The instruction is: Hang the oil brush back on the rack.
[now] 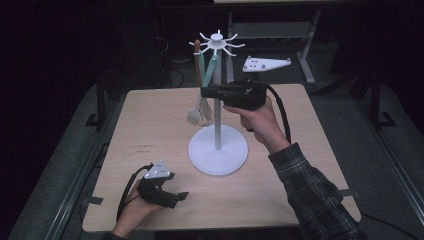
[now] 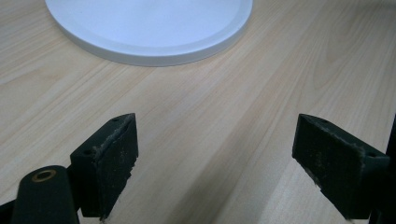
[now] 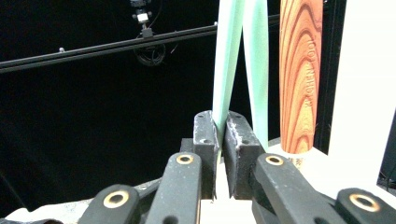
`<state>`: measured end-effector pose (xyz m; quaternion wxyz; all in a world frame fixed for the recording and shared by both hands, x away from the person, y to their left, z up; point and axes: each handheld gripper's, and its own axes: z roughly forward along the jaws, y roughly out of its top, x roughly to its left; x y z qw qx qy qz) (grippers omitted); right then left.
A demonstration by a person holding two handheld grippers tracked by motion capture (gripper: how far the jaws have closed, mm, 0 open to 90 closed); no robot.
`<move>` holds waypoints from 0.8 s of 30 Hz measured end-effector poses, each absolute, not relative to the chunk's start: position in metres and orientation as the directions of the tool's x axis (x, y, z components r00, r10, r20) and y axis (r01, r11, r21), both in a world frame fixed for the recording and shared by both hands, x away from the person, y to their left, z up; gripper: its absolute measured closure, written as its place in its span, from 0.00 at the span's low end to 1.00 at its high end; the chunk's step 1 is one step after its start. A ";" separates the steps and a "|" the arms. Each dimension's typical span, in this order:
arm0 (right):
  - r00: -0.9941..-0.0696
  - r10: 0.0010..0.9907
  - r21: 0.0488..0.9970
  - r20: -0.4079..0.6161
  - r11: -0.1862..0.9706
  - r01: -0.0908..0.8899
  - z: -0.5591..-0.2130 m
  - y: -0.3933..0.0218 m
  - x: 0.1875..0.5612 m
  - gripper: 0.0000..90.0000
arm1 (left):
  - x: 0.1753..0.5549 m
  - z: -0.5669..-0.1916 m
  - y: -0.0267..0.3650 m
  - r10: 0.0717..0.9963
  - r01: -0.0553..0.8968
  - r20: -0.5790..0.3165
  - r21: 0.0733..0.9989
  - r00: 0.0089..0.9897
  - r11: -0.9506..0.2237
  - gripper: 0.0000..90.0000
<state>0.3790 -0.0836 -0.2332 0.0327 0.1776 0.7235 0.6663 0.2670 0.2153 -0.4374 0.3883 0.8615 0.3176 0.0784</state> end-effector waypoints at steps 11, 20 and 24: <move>-0.933 0.316 0.978 0.173 0.058 0.201 -0.235 -0.090 0.375 0.88 | 0.267 -0.438 0.215 0.605 0.488 -0.119 0.720 0.788 -0.494 0.15; -0.921 0.354 0.976 0.160 0.083 0.201 -0.240 -0.108 0.372 0.70 | 0.268 -0.437 0.215 0.597 0.480 -0.113 0.720 0.794 -0.502 0.15; -0.912 0.377 0.970 0.160 0.112 0.217 -0.245 -0.119 0.369 0.57 | 0.268 -0.437 0.215 0.603 0.483 -0.121 0.729 0.789 -0.485 0.15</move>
